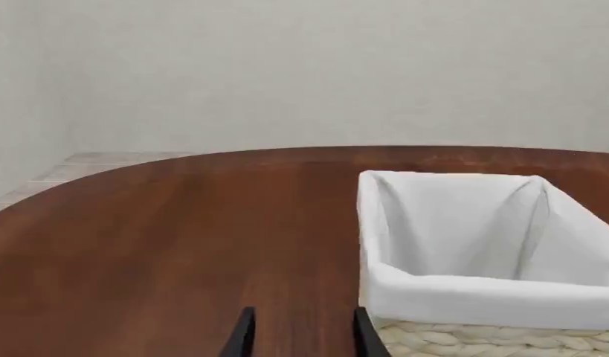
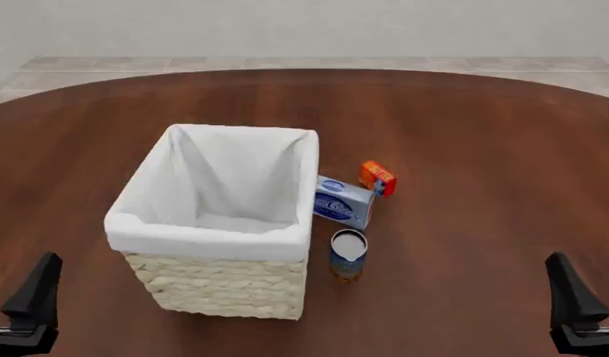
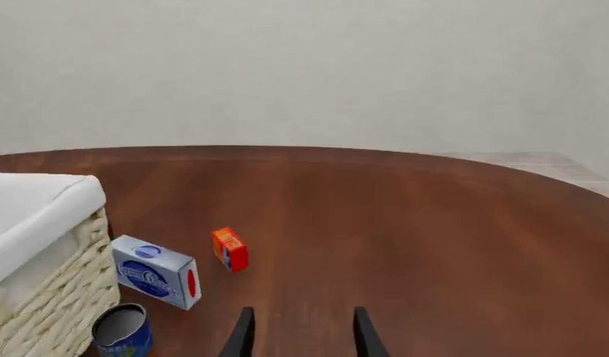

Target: Pick up the alphabet soup and put it in the basket.

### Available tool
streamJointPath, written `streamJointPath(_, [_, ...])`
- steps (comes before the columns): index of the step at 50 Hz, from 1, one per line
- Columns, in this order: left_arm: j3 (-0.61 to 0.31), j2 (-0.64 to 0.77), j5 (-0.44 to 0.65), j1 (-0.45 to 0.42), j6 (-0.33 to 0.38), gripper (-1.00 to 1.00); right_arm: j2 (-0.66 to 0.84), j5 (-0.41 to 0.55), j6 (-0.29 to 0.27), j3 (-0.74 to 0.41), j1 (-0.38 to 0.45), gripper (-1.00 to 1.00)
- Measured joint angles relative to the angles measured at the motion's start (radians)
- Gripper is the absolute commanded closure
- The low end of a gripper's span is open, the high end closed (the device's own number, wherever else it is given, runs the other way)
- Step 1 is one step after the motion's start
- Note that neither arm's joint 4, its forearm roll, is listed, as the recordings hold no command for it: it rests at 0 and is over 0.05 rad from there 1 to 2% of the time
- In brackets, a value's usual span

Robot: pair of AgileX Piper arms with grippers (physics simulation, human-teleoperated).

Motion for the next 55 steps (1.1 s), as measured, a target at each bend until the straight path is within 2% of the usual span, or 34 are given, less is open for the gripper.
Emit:
streamJointPath(16, [-0.002,0.004,-0.001,0.0,0.0,-1.0,0.016,-0.007,-0.004,-0.001,0.012,-1.0])
streamJointPath(30, [-0.003,0.005,-0.001,0.0,0.0,-1.0,0.144,-0.095,-0.005,-0.004,0.052,-1.0])
streamJointPath(39, [-0.003,0.005,-0.001,0.0,0.0,-1.0,0.284,-0.179,-0.009,-0.033,0.121,-1.0])
streamJointPath(55, [-0.003,0.005,-0.001,0.0,0.0,-1.0,0.645,-0.373,-0.026,-0.127,0.277,-1.0])
